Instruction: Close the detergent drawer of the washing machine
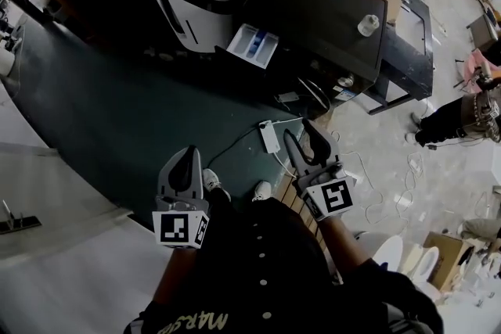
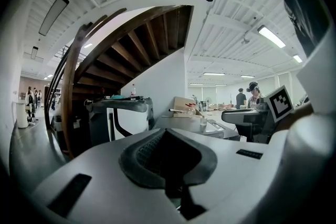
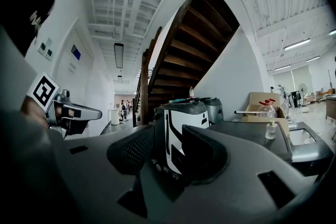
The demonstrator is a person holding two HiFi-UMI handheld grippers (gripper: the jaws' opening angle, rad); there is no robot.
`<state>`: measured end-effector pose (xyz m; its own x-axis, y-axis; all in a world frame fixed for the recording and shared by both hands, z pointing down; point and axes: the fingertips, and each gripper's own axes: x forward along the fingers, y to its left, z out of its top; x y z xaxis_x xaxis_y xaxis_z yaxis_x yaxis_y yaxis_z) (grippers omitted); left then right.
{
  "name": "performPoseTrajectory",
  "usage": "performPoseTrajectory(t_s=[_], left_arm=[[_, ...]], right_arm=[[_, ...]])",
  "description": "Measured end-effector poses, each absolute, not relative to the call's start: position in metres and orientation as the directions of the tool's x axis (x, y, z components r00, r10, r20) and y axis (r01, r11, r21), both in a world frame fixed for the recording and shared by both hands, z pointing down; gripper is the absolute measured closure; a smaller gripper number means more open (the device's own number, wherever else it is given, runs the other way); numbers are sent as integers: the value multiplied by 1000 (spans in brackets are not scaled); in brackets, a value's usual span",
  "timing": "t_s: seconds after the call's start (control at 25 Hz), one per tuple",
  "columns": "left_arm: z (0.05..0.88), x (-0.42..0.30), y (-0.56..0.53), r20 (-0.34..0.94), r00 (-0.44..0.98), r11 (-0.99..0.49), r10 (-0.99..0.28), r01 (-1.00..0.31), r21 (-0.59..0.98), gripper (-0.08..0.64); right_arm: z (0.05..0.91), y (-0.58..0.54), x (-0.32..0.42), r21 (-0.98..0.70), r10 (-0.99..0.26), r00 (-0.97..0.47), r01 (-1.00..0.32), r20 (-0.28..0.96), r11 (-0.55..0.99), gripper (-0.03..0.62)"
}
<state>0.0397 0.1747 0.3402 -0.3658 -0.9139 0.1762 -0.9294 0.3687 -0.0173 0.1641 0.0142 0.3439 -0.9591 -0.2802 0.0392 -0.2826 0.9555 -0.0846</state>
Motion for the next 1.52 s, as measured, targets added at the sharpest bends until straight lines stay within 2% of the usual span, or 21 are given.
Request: performPoseTrajectory(t_s=[0.6, 0.92, 1.24, 1.52], left_arm=[[329, -28, 170, 142, -291, 293, -946, -956, -5, 558], [326, -69, 170, 126, -254, 257, -959, -966, 8, 558], [329, -112, 178, 116, -192, 195, -975, -981, 16, 558], [347, -126, 175, 140, -124, 132, -982, -990, 43, 558]], right_arm=[[338, 19, 108, -49, -339, -939, -342, 62, 938, 413], [319, 24, 65, -56, -382, -924, -382, 11, 922, 413], [329, 38, 32, -37, -417, -907, -419, 53, 907, 417], [347, 44, 38, -38, -485, -869, -490, 94, 871, 422]])
